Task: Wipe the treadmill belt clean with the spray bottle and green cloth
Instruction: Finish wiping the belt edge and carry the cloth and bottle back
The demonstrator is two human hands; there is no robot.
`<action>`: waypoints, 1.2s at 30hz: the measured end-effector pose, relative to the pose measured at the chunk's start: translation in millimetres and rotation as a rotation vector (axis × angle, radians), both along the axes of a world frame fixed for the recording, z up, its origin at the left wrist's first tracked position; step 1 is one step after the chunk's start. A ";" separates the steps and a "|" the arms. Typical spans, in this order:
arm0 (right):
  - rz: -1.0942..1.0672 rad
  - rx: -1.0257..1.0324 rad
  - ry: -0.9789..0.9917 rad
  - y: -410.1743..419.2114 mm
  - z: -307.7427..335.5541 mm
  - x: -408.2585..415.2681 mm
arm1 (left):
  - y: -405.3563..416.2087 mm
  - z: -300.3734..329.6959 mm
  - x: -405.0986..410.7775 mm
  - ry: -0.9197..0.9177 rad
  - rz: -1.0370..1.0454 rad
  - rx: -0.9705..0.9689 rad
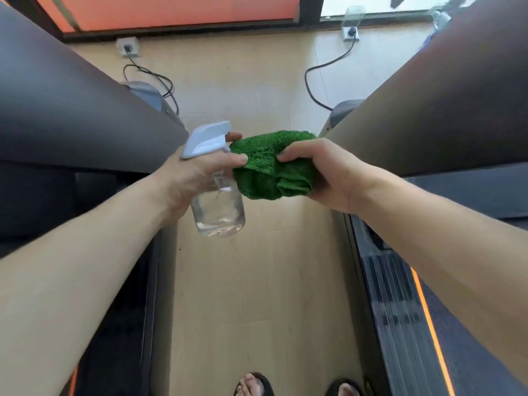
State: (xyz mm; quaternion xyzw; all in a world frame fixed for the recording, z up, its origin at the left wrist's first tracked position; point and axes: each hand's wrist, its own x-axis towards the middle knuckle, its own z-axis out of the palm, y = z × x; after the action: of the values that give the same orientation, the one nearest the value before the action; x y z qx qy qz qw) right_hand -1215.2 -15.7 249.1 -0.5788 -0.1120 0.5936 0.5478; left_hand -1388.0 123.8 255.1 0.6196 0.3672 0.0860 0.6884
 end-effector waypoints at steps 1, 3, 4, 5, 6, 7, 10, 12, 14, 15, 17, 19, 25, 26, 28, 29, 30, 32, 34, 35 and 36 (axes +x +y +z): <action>0.003 -0.023 0.004 4.7 4.3 5.6 | 3.6 3.1 5.4 0.006 0.019 -0.009; 0.021 -0.072 -0.018 14.3 9.8 17.8 | 10.1 8.4 17.3 0.022 0.053 -0.012; 0.030 -0.091 -0.032 19.6 11.8 24.3 | 14.3 11.0 23.7 0.033 0.065 0.005; 0.035 -0.113 -0.041 26.0 16.1 33.3 | 20.4 15.5 33.0 0.042 0.074 0.020; 0.036 -0.122 -0.045 31.6 19.5 40.9 | 25.6 19.7 41.0 0.053 0.082 0.040; 0.037 -0.130 -0.049 38.3 25.1 49.8 | 31.6 28.6 50.4 0.067 0.090 0.046; -0.013 -0.148 -0.076 55.6 35.2 80.3 | 54.6 52.9 80.1 0.097 0.063 0.049; -0.064 -0.142 -0.092 67.0 40.4 100.1 | 69.9 63.6 101.8 0.100 0.048 0.044; -0.115 -0.151 -0.045 86.6 44.3 121.4 | 90.2 70.4 131.3 0.122 0.056 0.092; -0.147 -0.158 -0.010 95.5 42.5 129.1 | 98.2 71.7 142.6 0.145 0.078 0.129; -0.254 -0.144 0.071 114.2 37.7 155.0 | 118.7 74.2 179.1 0.183 0.051 0.196; -0.356 -0.113 0.168 135.2 36.5 171.0 | 139.1 75.7 206.5 0.200 0.054 0.247; -0.551 -0.148 0.303 186.6 55.7 214.3 | 191.3 105.3 275.9 0.201 -0.027 0.291; -0.541 -0.151 0.287 197.0 60.9 224.2 | 200.9 110.2 283.6 0.194 -0.025 0.278; -0.502 -0.149 0.232 219.9 73.3 248.3 | 224.9 118.2 297.1 0.199 -0.018 0.278; -0.474 -0.146 0.210 235.3 79.5 264.5 | 242.3 121.6 306.6 0.199 -0.014 0.284; -0.447 -0.135 0.194 246.2 85.1 277.8 | 254.4 126.1 314.5 0.197 -0.017 0.294; -0.386 -0.128 0.136 271.7 93.7 307.5 | 284.9 131.0 336.3 0.189 -0.014 0.291; -0.339 -0.141 0.065 295.9 101.0 333.6 | 314.1 130.8 360.8 0.183 -0.005 0.279; -0.329 -0.144 0.031 304.5 102.2 344.2 | 324.4 131.2 372.1 0.187 -0.004 0.276; -0.347 -0.150 0.000 316.7 103.2 361.8 | 340.1 131.6 392.7 0.189 -0.016 0.270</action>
State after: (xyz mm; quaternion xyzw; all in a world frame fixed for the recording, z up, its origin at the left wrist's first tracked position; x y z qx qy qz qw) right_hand -853.5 301.1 352.3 -0.6286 0.0340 0.4970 0.5973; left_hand -995.3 463.9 386.7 0.7148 0.4103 0.0702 0.5619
